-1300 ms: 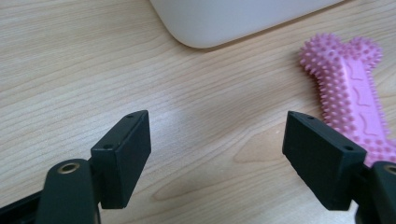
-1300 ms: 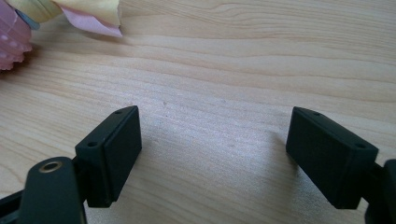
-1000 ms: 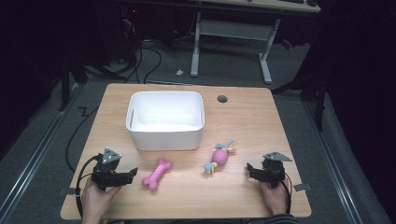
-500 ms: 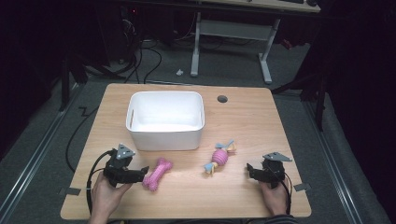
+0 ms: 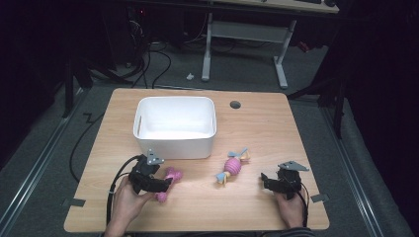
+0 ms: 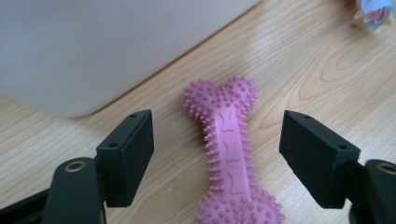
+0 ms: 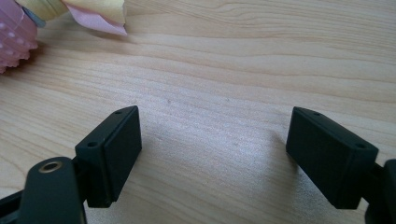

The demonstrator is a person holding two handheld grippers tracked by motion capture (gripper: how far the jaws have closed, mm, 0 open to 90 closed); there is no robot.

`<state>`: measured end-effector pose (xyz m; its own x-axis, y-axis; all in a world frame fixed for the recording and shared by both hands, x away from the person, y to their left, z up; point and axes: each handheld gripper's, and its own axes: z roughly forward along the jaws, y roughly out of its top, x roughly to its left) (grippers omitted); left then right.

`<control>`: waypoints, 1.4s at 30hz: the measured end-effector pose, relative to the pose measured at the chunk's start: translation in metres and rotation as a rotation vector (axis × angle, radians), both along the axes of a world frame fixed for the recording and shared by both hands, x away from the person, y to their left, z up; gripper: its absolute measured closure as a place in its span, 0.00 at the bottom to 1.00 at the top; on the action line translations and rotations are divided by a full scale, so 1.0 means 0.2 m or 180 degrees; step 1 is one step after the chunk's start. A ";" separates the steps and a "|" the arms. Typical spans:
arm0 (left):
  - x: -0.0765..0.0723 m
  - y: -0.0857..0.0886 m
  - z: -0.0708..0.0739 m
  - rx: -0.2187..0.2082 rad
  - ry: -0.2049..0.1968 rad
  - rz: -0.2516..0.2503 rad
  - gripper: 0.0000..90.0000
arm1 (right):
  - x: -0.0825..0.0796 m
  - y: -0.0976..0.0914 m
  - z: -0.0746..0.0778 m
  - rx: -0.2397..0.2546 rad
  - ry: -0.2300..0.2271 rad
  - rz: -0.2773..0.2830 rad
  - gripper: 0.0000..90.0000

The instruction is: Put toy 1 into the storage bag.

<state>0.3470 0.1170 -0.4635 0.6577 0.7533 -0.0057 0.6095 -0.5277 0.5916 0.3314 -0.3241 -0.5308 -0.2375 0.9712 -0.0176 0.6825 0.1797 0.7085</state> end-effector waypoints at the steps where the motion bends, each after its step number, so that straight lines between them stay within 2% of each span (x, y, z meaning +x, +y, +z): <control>1: 0.00 -0.01 -0.01 0.0020 0.0019 -0.0013 0.30 | 0.00 0.00 0.00 0.0002 0.0001 0.0000 0.20; 4: 0.01 -0.03 -0.03 0.0071 0.0020 -0.0040 0.33 | 0.00 0.00 0.00 0.0002 0.0001 0.0000 0.20; 6: 0.01 -0.04 -0.04 0.0041 0.0009 -0.0030 0.37 | 0.00 0.00 0.00 0.0003 0.0001 0.0001 0.20; 15: 0.02 -0.07 -0.14 0.0064 0.0200 0.0018 0.40 | 0.00 0.00 0.00 0.0001 -0.0002 0.0001 0.20; 18: 0.03 -0.08 -0.16 0.0115 0.0209 0.0059 0.40 | 0.00 0.00 0.00 0.0003 0.0001 0.0003 0.20; 25: 0.04 -0.09 -0.18 0.0166 0.0221 0.0124 0.43 | 0.00 0.00 0.00 0.0006 0.0000 0.0007 0.20; 27: 0.04 -0.09 -0.19 0.0186 0.0232 0.0121 0.46 | 0.00 0.00 0.00 0.0005 0.0000 0.0008 0.20; 36: 0.04 -0.10 -0.21 0.0235 0.0265 0.0072 0.60 | 0.00 0.00 0.00 0.0008 0.0003 0.0003 0.20; 42: 0.04 -0.10 -0.21 0.0225 0.0278 0.0018 0.64 | 0.00 0.00 0.00 0.0011 0.0002 0.0000 0.20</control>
<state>0.3558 0.0973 -0.5055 0.6528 0.7575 -0.0096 0.6603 -0.5627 0.4974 0.3310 -0.3237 -0.5308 -0.2375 0.9713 -0.0142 0.6830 0.1773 0.7086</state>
